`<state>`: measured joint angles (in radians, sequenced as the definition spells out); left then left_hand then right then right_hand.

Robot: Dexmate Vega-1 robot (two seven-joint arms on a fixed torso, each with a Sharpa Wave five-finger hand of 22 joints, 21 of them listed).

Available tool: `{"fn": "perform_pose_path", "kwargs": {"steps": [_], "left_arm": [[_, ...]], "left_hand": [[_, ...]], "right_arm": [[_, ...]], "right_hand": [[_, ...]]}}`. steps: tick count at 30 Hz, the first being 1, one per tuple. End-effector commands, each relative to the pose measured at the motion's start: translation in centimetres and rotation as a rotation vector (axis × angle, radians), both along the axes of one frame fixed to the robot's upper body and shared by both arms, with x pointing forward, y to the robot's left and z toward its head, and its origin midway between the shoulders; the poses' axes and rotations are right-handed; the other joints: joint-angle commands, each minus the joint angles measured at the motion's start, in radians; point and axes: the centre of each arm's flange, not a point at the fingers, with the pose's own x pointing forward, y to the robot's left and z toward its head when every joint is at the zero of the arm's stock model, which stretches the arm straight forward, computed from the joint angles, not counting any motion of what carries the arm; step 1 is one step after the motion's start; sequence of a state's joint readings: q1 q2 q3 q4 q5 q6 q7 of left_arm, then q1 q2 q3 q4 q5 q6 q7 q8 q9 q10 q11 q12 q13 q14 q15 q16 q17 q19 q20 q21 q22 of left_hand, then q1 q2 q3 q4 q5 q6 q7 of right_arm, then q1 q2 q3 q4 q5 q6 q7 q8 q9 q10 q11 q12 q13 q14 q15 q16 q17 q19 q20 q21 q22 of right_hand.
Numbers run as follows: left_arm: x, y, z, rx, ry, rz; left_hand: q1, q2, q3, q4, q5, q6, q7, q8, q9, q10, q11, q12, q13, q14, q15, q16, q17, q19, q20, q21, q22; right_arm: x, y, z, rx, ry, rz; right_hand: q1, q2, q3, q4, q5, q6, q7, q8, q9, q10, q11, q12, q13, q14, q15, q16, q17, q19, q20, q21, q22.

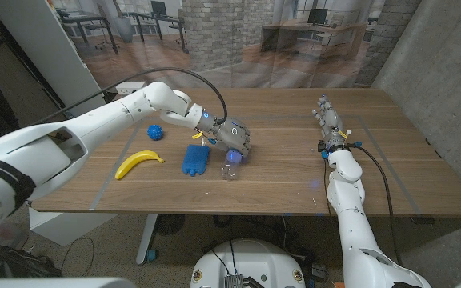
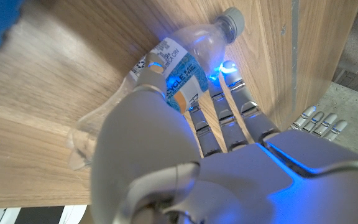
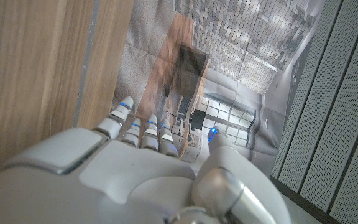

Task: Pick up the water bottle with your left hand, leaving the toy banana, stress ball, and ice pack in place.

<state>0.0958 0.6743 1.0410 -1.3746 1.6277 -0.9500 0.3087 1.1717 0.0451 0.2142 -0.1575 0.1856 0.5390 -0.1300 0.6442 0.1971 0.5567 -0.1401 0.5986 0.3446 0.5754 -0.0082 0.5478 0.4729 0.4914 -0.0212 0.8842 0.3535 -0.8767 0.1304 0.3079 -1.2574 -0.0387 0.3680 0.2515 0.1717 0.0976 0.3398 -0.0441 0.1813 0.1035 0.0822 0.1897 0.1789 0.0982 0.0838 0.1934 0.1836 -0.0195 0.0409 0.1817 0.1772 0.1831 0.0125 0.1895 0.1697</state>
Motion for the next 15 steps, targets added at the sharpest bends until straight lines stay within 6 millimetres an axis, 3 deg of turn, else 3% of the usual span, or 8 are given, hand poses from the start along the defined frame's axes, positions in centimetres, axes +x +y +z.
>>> {"fn": "perform_pose_path", "kwargs": {"steps": [1, 15], "left_arm": [[0.56, 0.53, -0.85, -0.058, 0.012, -0.034], [0.07, 0.3, 0.14, -0.107, 0.003, -0.025]], "left_hand": [[0.047, 0.061, 0.043, -0.004, -0.001, 0.155, 0.035, 0.018, -0.003, 0.098, -0.016, 0.033, 0.004, 0.157, -0.219, 0.011, 0.003, 0.054, -0.022, 0.066, 0.01], [0.085, 0.071, 0.055, -0.01, -0.002, 0.189, 0.031, 0.025, -0.002, 0.131, -0.022, 0.042, 0.012, 0.183, -0.223, 0.016, 0.03, 0.053, -0.033, 0.112, 0.016]], "right_arm": [[-0.16, 0.03, -0.01, -0.009, 0.004, -0.006], [-0.45, 0.24, 0.2, -0.017, -0.002, -0.004]], "right_hand": [[0.004, 0.003, 0.004, -0.008, 0.007, 0.013, -0.001, 0.001, 0.005, 0.008, 0.003, 0.0, 0.004, 0.003, 0.007, 0.003, 0.0, 0.004, -0.002, 0.006, 0.004], [0.002, 0.003, 0.004, -0.008, 0.006, 0.013, -0.003, 0.001, 0.005, 0.007, 0.003, 0.0, 0.004, 0.003, 0.008, 0.004, 0.001, 0.004, -0.002, 0.006, 0.004]]}}
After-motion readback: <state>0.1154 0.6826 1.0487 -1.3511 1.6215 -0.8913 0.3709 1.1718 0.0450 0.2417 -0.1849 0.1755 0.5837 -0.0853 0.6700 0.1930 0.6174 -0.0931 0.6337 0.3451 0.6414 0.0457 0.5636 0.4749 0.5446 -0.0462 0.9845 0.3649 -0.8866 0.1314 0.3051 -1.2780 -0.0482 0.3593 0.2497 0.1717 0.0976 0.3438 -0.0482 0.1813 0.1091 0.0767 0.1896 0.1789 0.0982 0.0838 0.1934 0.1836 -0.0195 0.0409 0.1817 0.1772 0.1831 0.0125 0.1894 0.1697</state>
